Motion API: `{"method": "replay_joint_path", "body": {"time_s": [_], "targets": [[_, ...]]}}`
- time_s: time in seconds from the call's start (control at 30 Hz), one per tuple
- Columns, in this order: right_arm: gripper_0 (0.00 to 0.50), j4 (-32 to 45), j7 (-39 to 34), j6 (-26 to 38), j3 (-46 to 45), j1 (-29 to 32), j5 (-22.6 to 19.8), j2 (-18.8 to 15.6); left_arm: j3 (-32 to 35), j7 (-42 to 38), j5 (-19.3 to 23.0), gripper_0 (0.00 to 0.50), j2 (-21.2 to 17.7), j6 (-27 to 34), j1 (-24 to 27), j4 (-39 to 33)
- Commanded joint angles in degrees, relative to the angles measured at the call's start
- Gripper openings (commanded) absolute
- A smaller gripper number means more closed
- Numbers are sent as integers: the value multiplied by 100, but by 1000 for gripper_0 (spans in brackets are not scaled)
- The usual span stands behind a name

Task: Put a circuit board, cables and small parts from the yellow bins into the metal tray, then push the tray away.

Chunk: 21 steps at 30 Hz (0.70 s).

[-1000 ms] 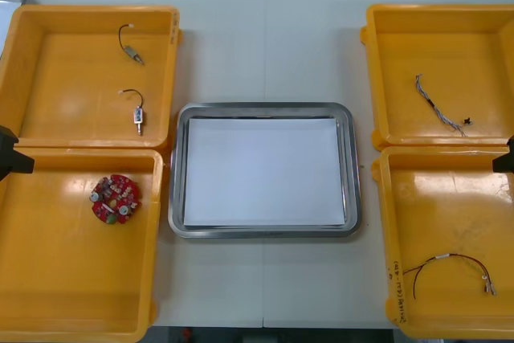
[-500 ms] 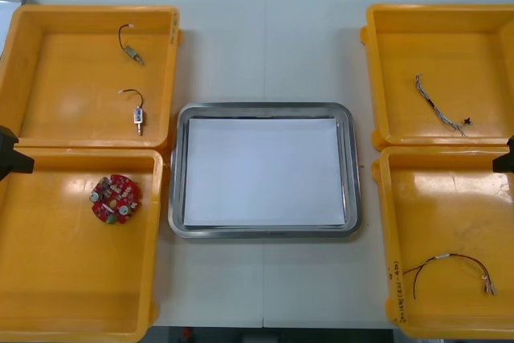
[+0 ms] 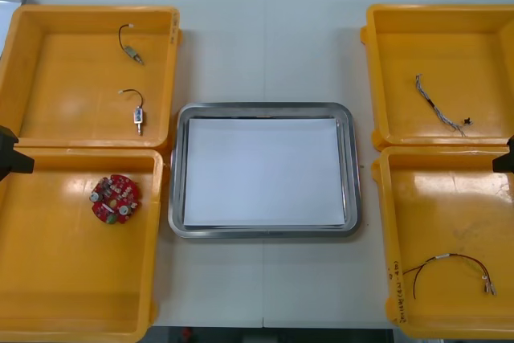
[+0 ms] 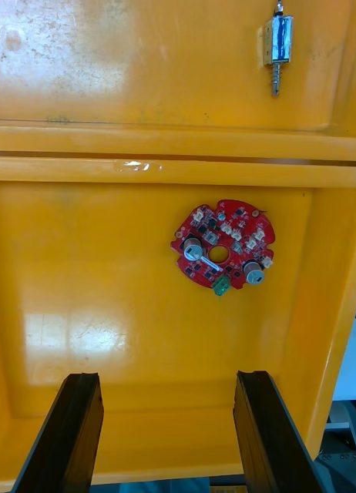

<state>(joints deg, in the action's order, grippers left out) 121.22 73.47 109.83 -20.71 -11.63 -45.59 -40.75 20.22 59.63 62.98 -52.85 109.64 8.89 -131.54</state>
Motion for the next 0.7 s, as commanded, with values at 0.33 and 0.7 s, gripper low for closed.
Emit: {"method": "replay_joint_path", "body": {"time_s": [0.33, 0.7], "targets": [[500, 16, 229, 17, -179, 73, -38, -214, 167, 383, 48, 500, -252, 36, -89, -152], [500, 7, 212, 17, -223, 73, -20, -178, 26, 392, 57, 500, -50, 36, -212, -56]]}}
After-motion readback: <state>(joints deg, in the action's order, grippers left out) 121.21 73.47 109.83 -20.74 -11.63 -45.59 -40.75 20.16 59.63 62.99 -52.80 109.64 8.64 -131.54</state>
